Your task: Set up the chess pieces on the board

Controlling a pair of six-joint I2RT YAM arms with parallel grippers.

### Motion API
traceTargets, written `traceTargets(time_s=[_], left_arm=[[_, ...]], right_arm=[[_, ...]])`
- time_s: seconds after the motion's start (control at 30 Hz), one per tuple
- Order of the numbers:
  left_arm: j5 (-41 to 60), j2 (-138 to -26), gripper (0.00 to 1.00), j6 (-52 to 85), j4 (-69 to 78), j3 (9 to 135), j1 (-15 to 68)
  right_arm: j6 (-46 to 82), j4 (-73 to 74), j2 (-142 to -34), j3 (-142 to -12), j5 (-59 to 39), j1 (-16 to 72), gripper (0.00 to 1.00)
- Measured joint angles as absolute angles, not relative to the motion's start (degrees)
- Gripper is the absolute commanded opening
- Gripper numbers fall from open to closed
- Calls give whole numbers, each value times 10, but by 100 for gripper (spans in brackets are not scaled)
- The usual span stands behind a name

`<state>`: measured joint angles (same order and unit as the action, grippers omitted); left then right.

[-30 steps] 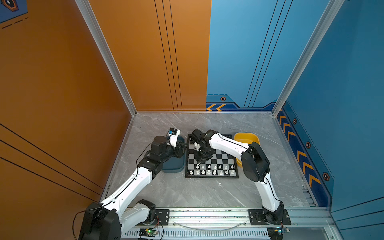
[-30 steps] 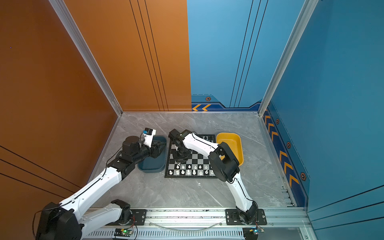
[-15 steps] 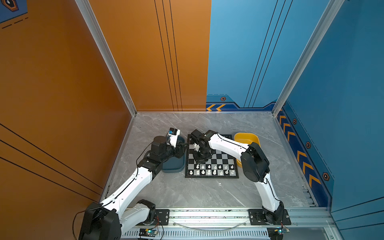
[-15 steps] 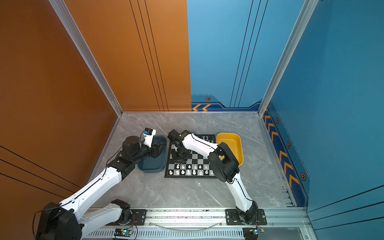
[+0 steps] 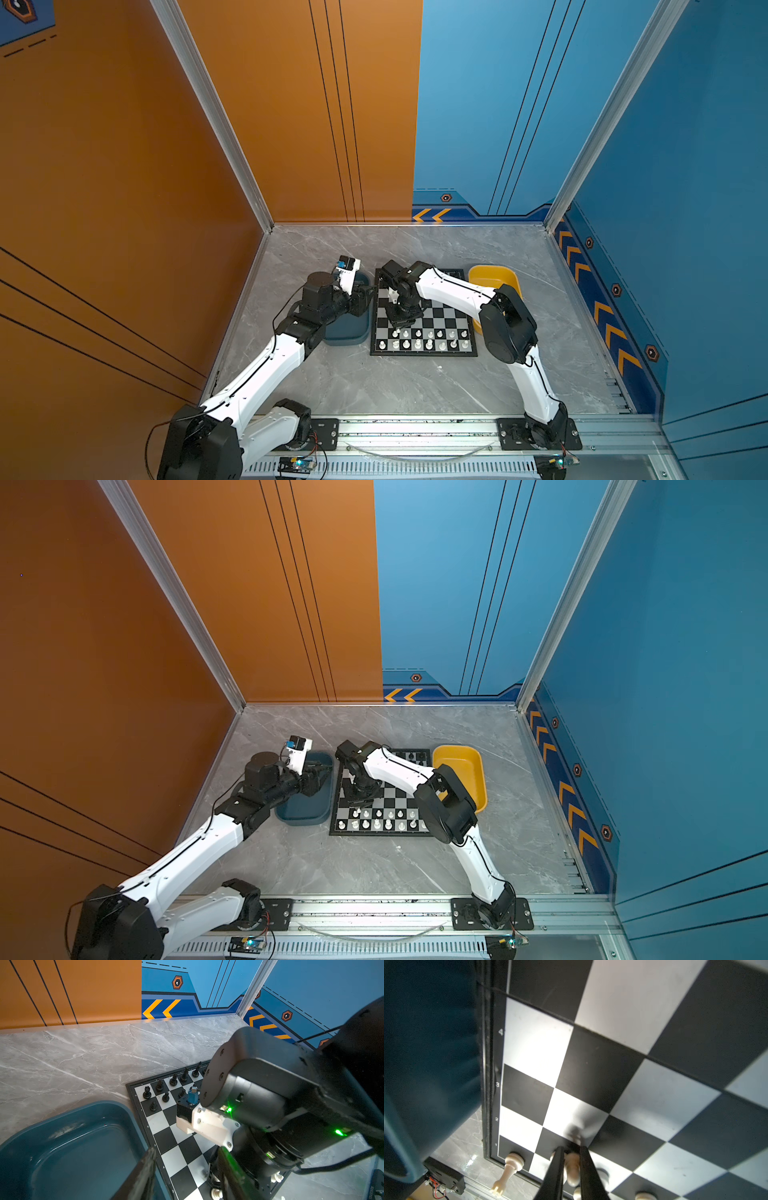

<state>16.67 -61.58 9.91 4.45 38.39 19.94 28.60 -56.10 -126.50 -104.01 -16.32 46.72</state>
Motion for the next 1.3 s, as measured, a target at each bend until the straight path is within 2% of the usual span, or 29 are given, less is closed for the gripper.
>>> traceTargets(time_s=[0.33,0.9,1.3], left_arm=[[165,-616,50,99,45,384,199],[154,-616,50,99,45,384,199],[124,-602,50,102,49,384,199]], right_arm=[[286,-556,-1265,-1041,-149,469,9],[290,-480,-1244,-1037,-117,488,7],[290,-378,-1176,-917,-114,518,7]])
